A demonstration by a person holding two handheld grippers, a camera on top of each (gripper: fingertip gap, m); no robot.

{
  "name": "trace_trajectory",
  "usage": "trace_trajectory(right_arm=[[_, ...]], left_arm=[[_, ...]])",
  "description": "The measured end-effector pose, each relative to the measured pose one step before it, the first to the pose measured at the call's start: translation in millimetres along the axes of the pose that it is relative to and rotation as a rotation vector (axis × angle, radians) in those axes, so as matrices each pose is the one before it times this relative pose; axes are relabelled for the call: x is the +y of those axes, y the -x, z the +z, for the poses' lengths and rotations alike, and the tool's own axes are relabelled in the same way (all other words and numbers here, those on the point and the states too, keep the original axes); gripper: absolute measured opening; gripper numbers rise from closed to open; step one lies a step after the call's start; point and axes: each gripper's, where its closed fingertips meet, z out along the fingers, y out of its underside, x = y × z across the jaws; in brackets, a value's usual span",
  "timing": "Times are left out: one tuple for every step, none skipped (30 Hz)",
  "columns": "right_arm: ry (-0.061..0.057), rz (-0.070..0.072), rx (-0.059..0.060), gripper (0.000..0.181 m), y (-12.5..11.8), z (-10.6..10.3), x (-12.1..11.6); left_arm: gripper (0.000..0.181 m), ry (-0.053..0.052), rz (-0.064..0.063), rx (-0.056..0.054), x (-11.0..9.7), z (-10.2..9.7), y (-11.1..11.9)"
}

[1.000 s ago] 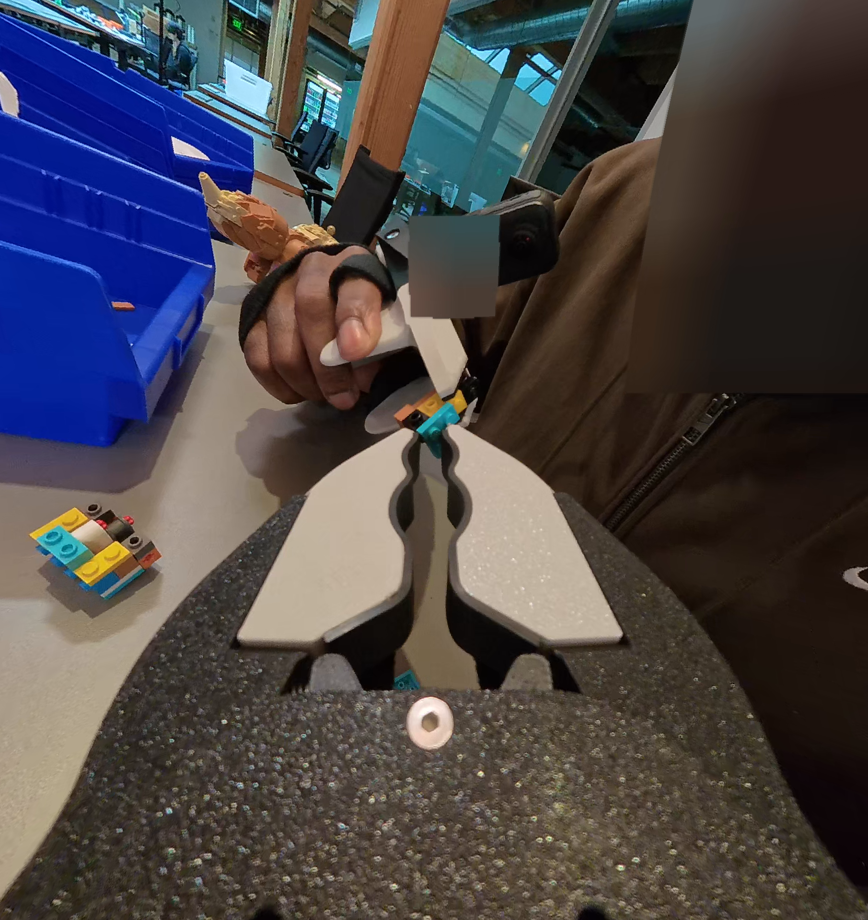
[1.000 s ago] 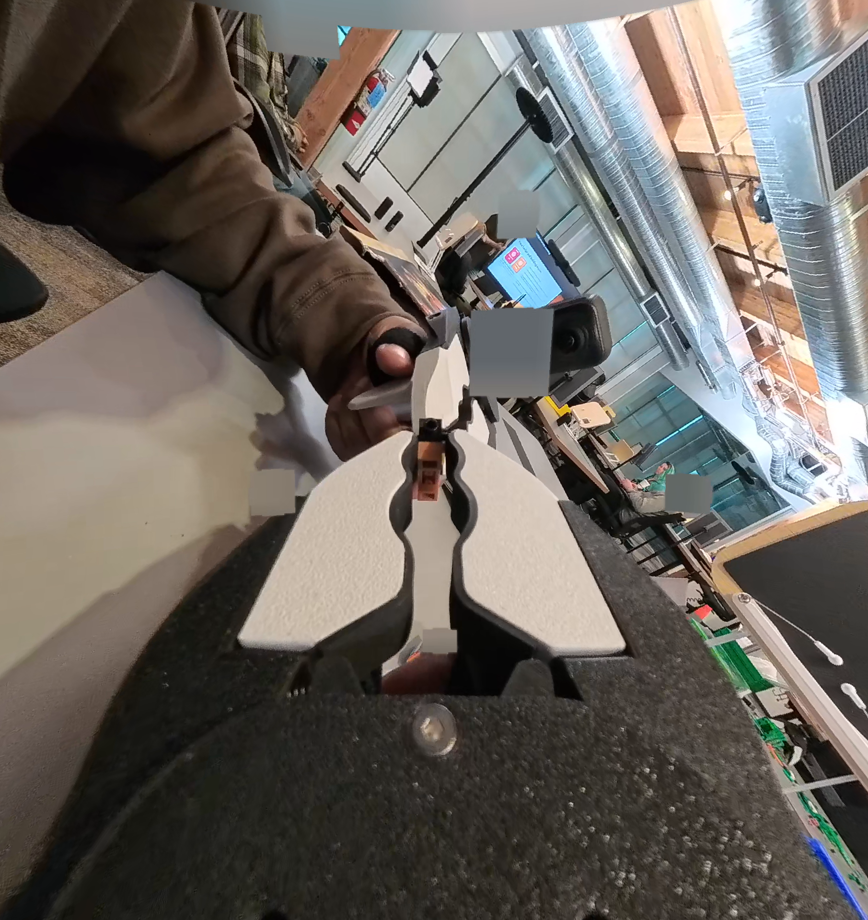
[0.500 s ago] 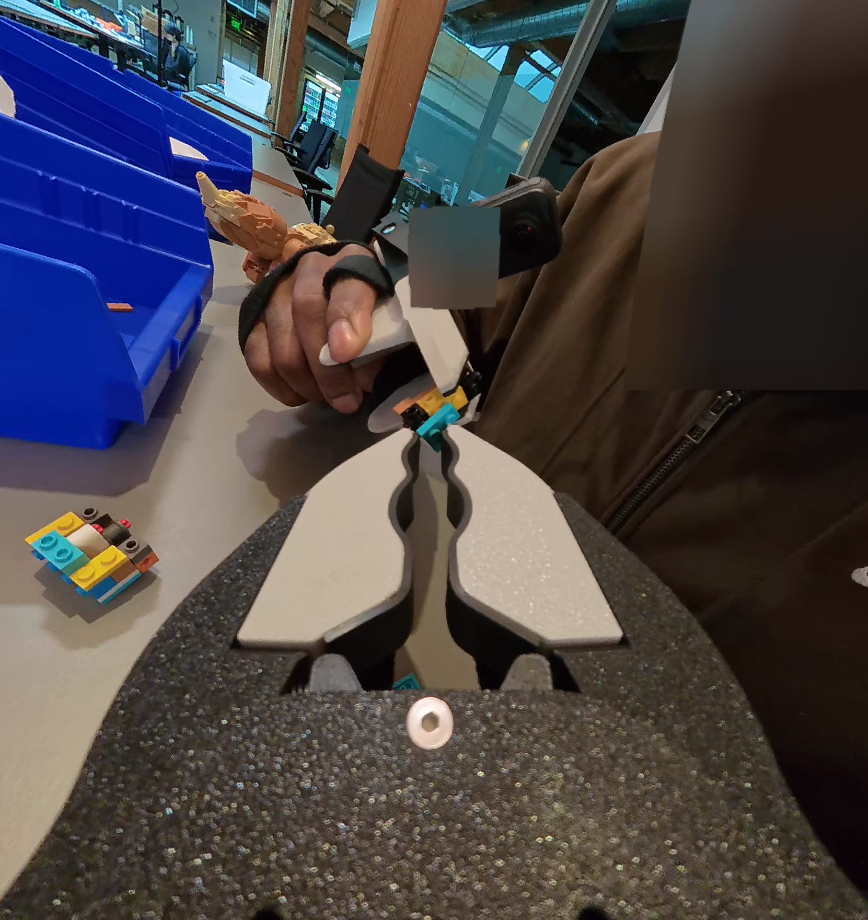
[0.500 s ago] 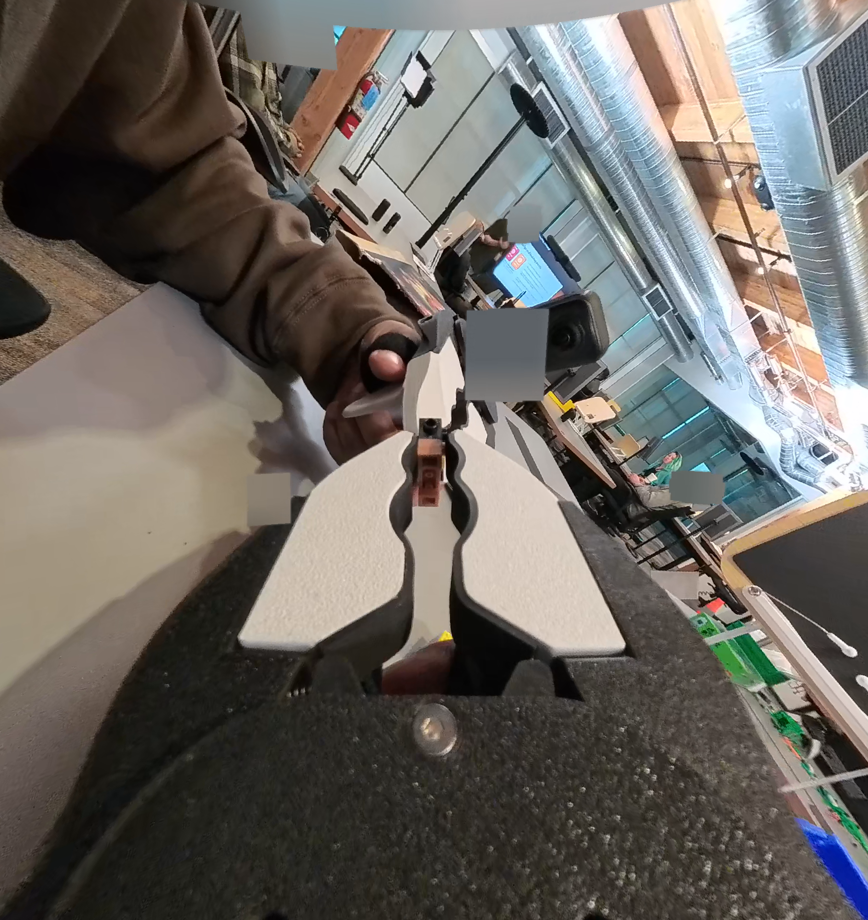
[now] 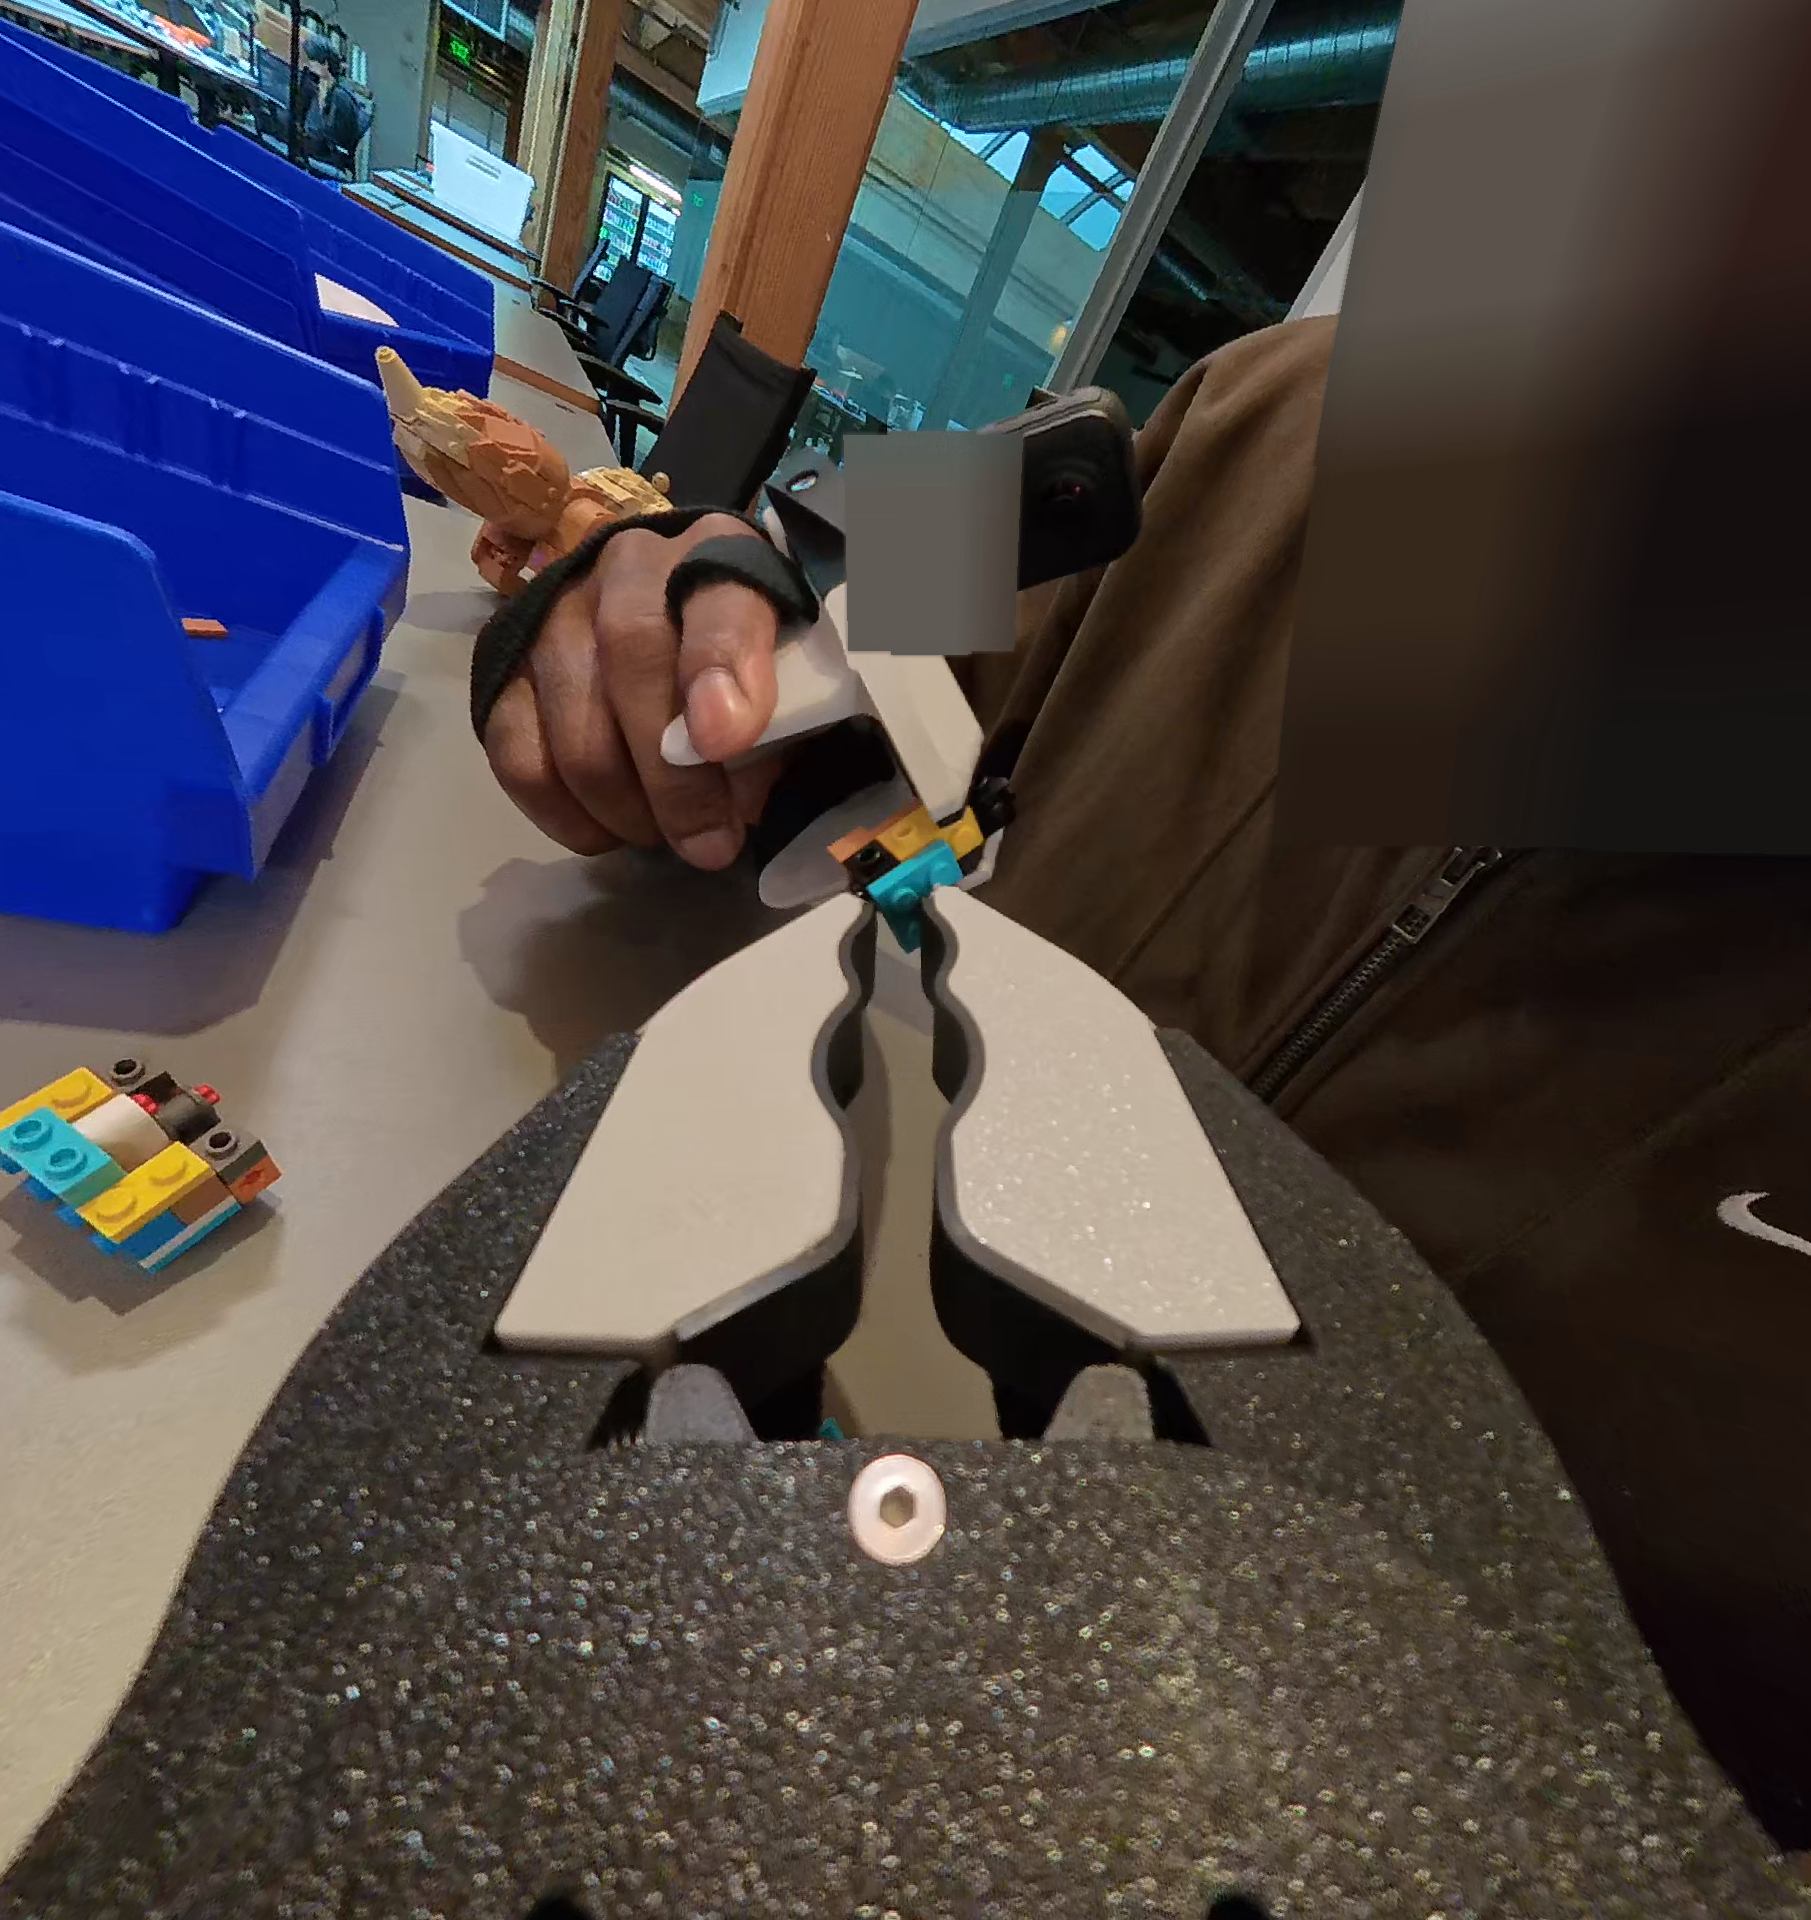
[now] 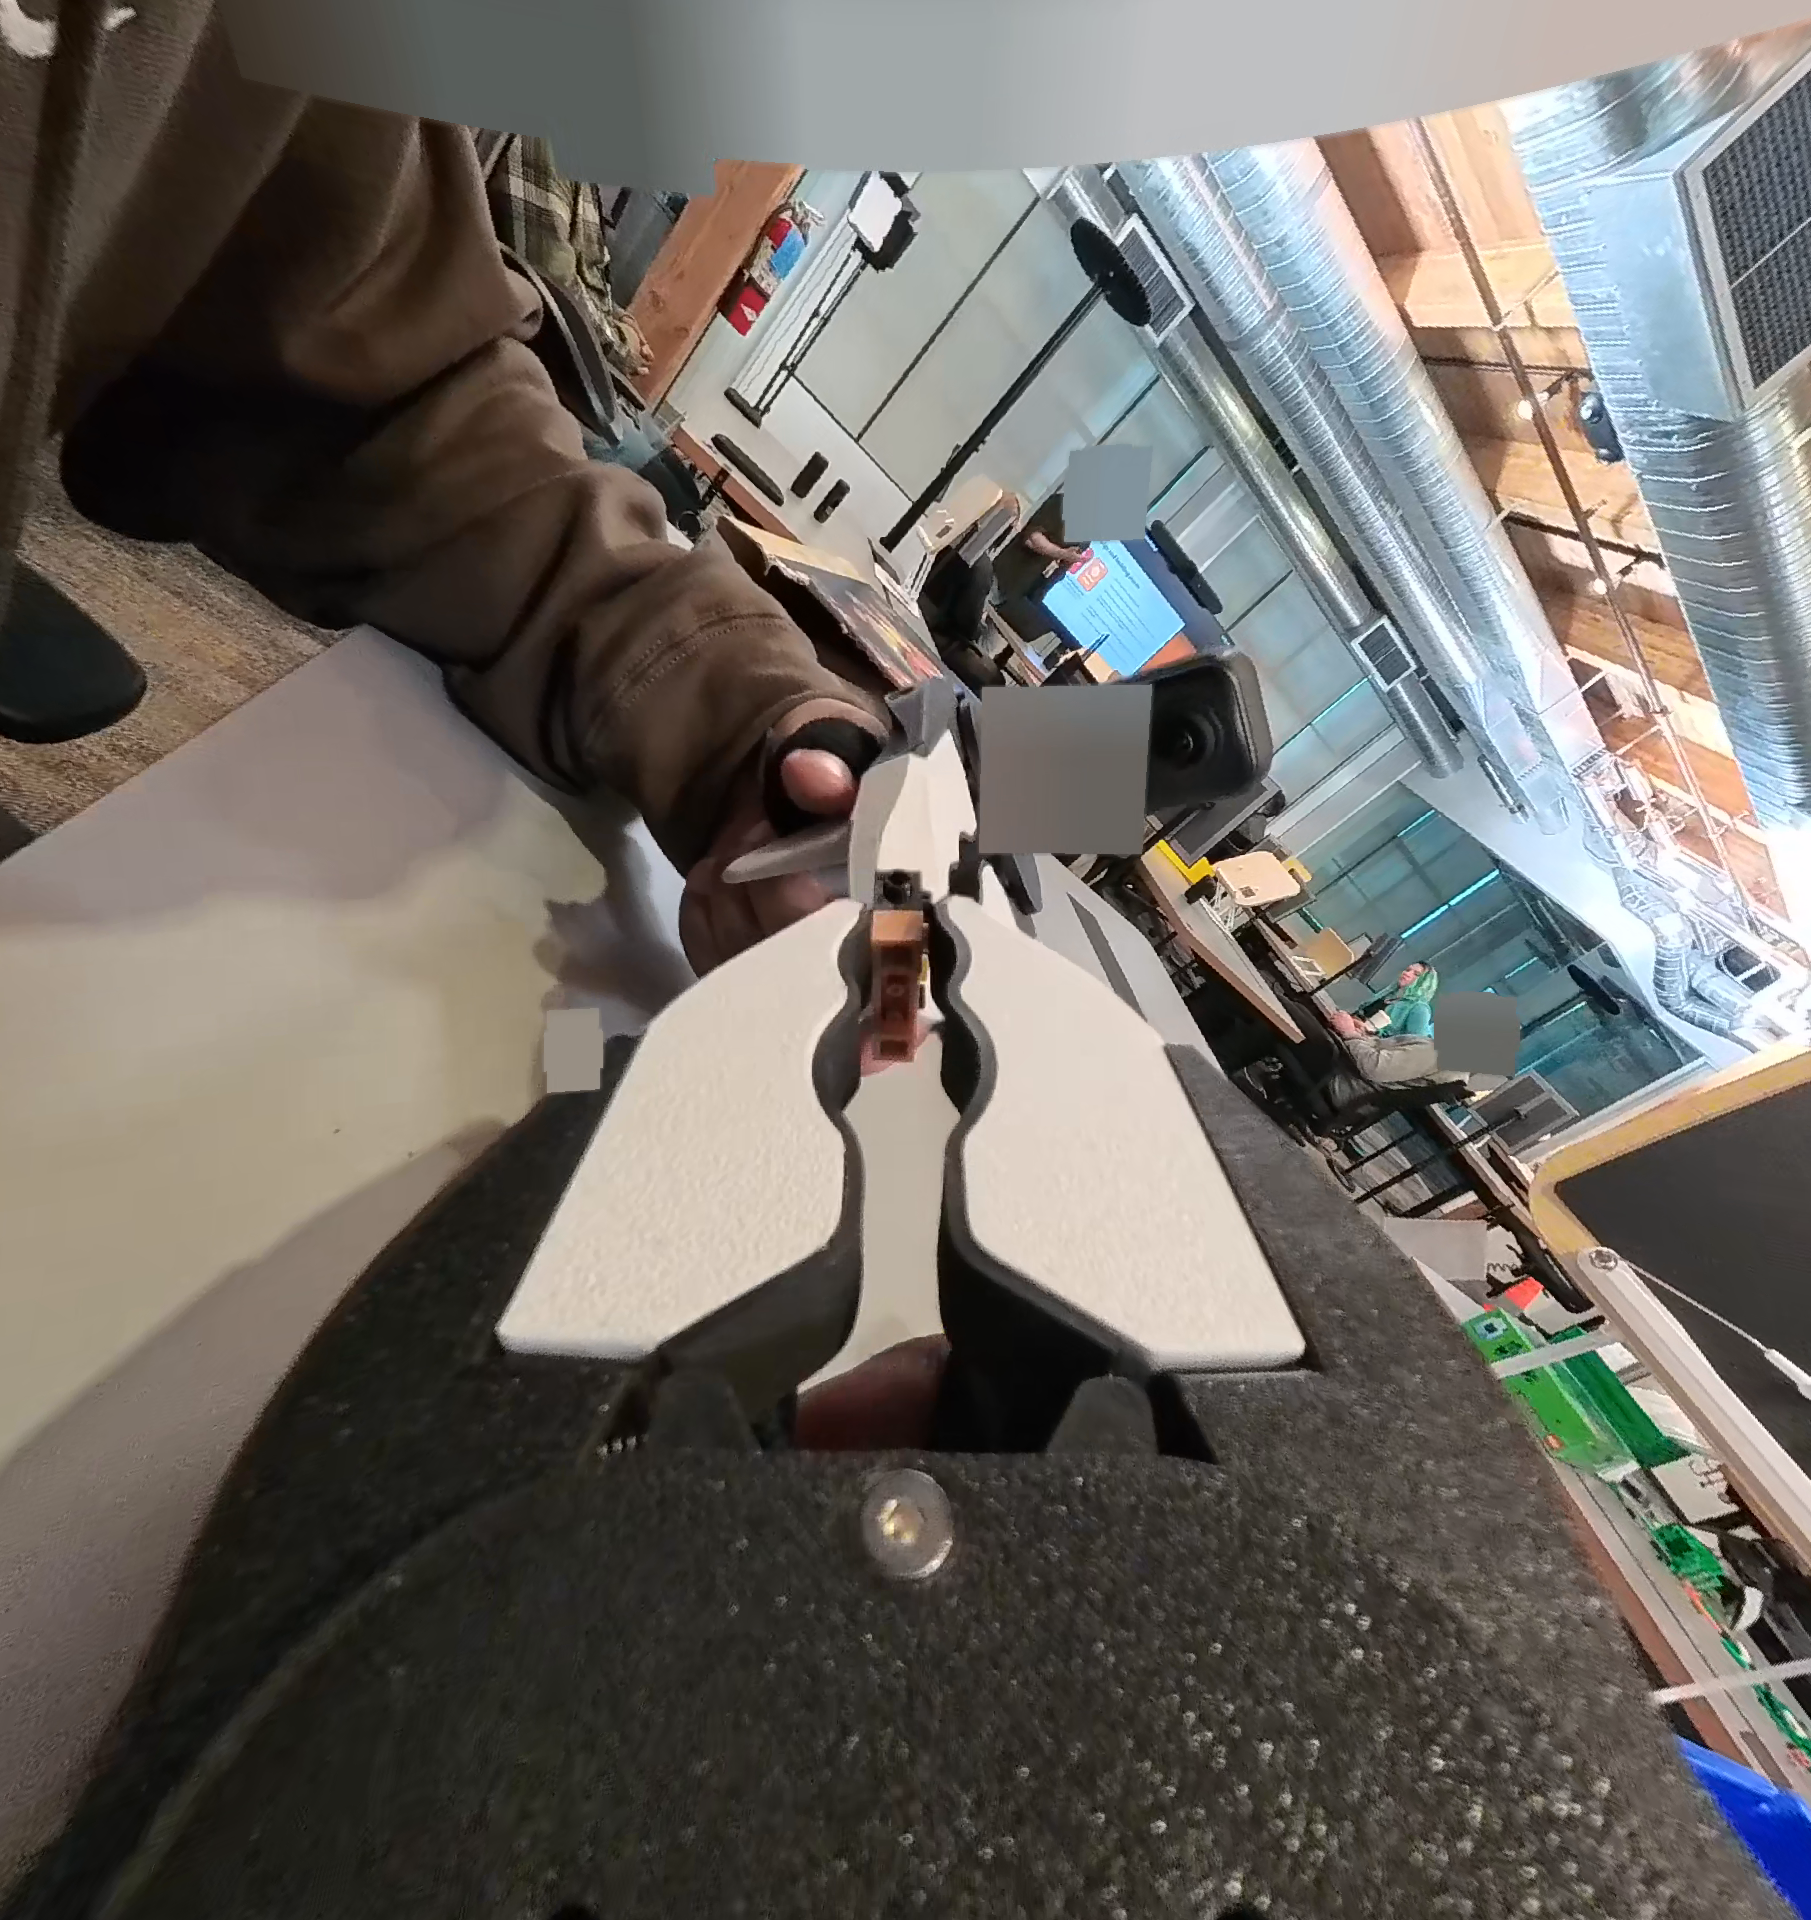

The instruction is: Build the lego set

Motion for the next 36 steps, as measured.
trace_trajectory(right_arm=[[-0.0027,0.0001,-0.0004,0.01,0.14,-0.1,-0.43],[-0.0028,-0.0003,-0.0003,0.01,0.08,-0.17,-0.56],[-0.003,-0.0007,-0.0009,0.01,0.16,-0.14,-0.35],[-0.004,0.0004,-0.0015,0.01,0.23,-0.21,-0.55],[-0.0048,0.0014,-0.0016,0.01,0.12,-0.22,-0.75],[-0.0045,0.0024,-0.0015,0.01,0.13,-0.16,-0.66],[-0.003,0.0026,-0.0003,0.01,-0.1,-0.12,-0.38],[-0.0014,0.0022,0.0001,0.01,-0.14,-0.02,-0.06],[-0.0018,0.0022,-0.0013,0.01,0.15,-0.07,-0.09],[-0.0027,0.0025,-0.0021,0.01,0.28,0.0,-0.21],[-0.004,0.003,-0.0002,0.01,-0.09,-0.19,-0.51],[-0.0013,0.0037,0.0022,0.01,-0.49,0.06,-0.15],[-0.0003,0.0032,0.0002,0.01,-0.32,-0.01,-0.1],[-0.0014,0.0033,-0.002,0.01,0.16,-0.01,0.11],[-0.0032,0.005,-0.0024,0.01,0.18,-0.16,-0.28],[-0.0045,0.0068,-0.0017,0.01,0.04,-0.05,-0.44],[-0.0047,0.0079,-0.0027,0.01,0.13,-0.04,-0.61],[-0.0049,0.0085,-0.0035,0.01,0.22,-0.09,-0.61],[-0.0055,0.0089,-0.0045,0.01,0.42,-0.13,-0.74],[-0.0055,0.0089,-0.0056,0.01,0.59,-0.06,-0.63],[-0.0052,0.0093,-0.0068,0.01,0.59,0.0,-0.72],[-0.0052,0.0117,-0.0079,0.01,0.8,-0.01,-0.64],[-0.0059,0.0151,-0.0101,0.01,0.93,-0.03,-0.69],[-0.0063,0.0162,-0.0118,0.01,1.11,-0.02,-0.68],[-0.0048,0.014,-0.012,0.01,1.17,-0.09,-0.39],[-0.0031,0.0088,-0.0103,0.01,1.09,0.0,-0.3],[-0.0024,0.006,-0.0101,0.01,1.16,-0.05,-0.29],[-0.0021,0.0054,-0.0093,0.01,1.19,0.0,-0.37],[-0.003,0.0038,-0.0069,0.01,0.95,0.07,-0.49],[-0.0027,0.0033,-0.007,0.01,0.82,-0.03,-0.49],[-0.0023,0.004,-0.0078,0.01,1.02,-0.06,-0.36],[-0.003,0.0048,-0.0081,0.01,1.0,0.06,-0.5],[-0.0051,0.0067,-0.0086,0.01,1.03,-0.03,-0.67],[-0.0072,0.0084,-0.0096,0.01,1.18,0.03,-1.0],[-0.0077,0.0088,-0.0101,0.01,1.23,-0.09,-0.93],[-0.0071,0.0088,-0.0093,0.01,1.07,-0.08,-0.81]], left_arm=[[0.008,-0.0029,-0.0018,0.0037,-0.27,0.07,-0.37],[0.008,-0.0019,-0.0022,0.0037,-0.08,0.35,-0.3],[0.008,-0.0013,-0.002,0.0044,0.0,0.3,-0.38],[0.008,-0.0026,-0.0017,0.0048,-0.02,0.44,-0.47],[0.008,-0.0024,-0.0037,0.0061,0.03,0.6,-0.62],[0.008,-0.0028,-0.0037,0.0045,0.05,0.53,-0.32],[0.008,-0.0026,-0.0033,0.0039,0.07,0.74,-0.19],[0.008,-0.0002,-0.0035,0.0052,0.49,0.88,-0.35],[0.008,0.0021,-0.0027,0.0026,0.91,1.11,0.05],[0.008,0.0007,-0.0027,0.0038,0.66,0.86,-0.22],[0.008,-0.0057,-0.005,0.0047,-0.48,0.23,-0.39],[0.008,-0.0048,-0.0046,0.0025,-0.62,0.02,-0.02],[0.008,-0.0013,-0.0016,0.0005,-0.11,-0.03,0.14],[0.008,0.0014,0.001,-0.0002,0.26,0.05,-0.04],[0.008,-0.0006,0.0012,0.0016,0.03,0.28,-0.3],[0.008,-0.0026,-0.0007,0.0042,-0.11,0.21,-0.38],[0.008,-0.0015,-0.0024,0.0056,-0.01,0.39,-0.57],[0.008,-0.0012,-0.0017,0.0058,0.06,0.33,-0.62],[0.008,-0.0006,-0.0001,0.0051,0.25,0.53,-0.6],[0.008,0.0005,-0.0002,0.0056,0.31,0.45,-0.71],[0.008,0.0015,-0.0003,0.0059,0.46,0.48,-0.79],[0.008,0.002,-0.0009,0.0063,0.52,0.44,-0.87],[0.008,0.0031,-0.0016,0.0068,0.74,0.58,-0.92],[0.008,0.0034,-0.0029,0.0073,0.7,0.62,-0.9],[0.008,0.0042,-0.005,0.0066,1.04,0.67,-0.74],[0.009,0.0039,-0.0068,0.0064,0.82,0.6,-0.53],[0.009,0.0051,-0.0065,0.0059,0.98,0.61,-0.47],[0.01,0.0032,-0.0049,0.0056,0.76,0.56,-0.59],[0.011,0.0014,-0.005,0.0057,0.49,0.49,-0.55],[0.011,0.0024,-0.0054,0.0061,0.57,0.61,-0.72],[0.011,0.0029,-0.0063,0.007,0.67,0.6,-0.77],[0.012,0.0022,-0.0068,0.0086,0.63,0.59,-0.71],[0.012,0.0005,-0.0055,0.0112,0.61,0.84,-1.11],[0.012,0.0008,-0.005,0.013,0.67,0.9,-1.31],[0.011,0.0006,-0.0045,0.0141,0.63,1.12,-1.35],[0.011,0.0002,-0.0022,0.0111,0.5,1.12,-1.05]])
